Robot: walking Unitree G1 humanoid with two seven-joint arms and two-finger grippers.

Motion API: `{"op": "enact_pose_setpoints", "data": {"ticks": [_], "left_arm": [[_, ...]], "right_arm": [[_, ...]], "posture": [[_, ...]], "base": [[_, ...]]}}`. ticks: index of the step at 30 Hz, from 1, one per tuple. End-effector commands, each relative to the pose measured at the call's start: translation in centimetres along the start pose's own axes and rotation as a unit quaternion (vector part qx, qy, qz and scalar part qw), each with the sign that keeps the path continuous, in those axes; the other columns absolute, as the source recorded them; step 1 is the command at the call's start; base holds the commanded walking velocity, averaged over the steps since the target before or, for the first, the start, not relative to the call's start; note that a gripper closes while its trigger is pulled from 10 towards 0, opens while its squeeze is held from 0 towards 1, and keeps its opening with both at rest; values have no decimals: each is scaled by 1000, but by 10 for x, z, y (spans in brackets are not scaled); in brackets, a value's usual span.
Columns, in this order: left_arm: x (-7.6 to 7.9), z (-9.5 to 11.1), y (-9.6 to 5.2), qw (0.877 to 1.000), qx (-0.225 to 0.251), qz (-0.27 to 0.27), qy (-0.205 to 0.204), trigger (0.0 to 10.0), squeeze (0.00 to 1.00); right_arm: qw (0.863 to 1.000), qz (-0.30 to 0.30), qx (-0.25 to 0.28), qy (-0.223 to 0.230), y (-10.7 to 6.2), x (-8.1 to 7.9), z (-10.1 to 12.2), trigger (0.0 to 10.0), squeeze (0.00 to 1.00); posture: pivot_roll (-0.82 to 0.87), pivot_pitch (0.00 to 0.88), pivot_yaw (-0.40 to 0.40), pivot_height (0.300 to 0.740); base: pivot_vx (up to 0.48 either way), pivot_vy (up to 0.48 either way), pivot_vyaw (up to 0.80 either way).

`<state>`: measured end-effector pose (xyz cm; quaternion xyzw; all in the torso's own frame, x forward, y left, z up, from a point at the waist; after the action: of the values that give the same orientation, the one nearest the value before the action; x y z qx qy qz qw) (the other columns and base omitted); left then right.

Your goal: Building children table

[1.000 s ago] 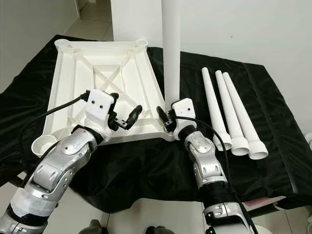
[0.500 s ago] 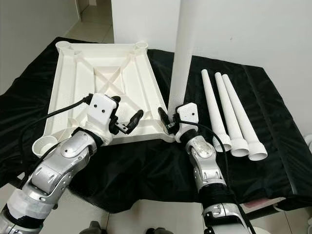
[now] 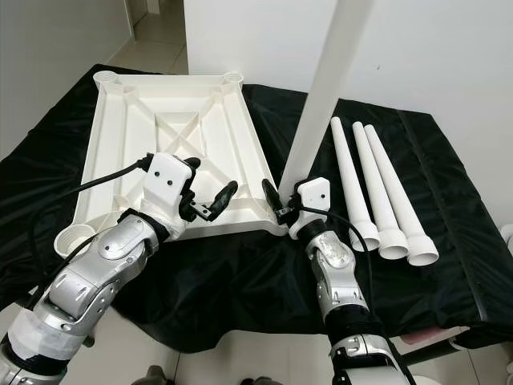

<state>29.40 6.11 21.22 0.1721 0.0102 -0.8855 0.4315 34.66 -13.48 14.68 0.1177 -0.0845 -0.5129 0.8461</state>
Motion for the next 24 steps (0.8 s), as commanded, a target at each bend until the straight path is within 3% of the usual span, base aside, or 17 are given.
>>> {"op": "enact_pose_setpoints", "data": {"ticks": [1,9,10,24], "left_arm": [[17,7,-1,993,24,-114,5,10000,0],[17,9,-1,993,25,-115,5,10000,0],[16,9,-1,993,25,-115,5,10000,0],[15,12,-1,993,27,-112,4,10000,0]], "right_arm": [[999,9,-48,3,-9,-5,-23,10000,0],[998,15,-64,12,-8,-7,-28,10000,0],[997,20,-73,32,-5,-9,-31,10000,0],[993,26,-89,76,-1,-14,-36,10000,0]], "posture": [[134,68,-55,740],[134,78,-48,740],[134,80,-47,740],[134,88,-48,740]], "base": [[0,0,0],[0,0,0],[0,0,0],[0,0,0]]}}
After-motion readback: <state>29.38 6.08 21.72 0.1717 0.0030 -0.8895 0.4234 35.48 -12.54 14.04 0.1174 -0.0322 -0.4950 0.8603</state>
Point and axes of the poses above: a point about 5 cm out from each wrist's last joint towards the gripper, its own y axis pointing out of the wrist towards the gripper, its own z axis along the axis of the wrist's last joint, x = y × z, the point moved 2 cm from there along y, pointing out of the wrist towards the gripper, and after that the axes turned 7 degrees about y, right-handed, at the moved point
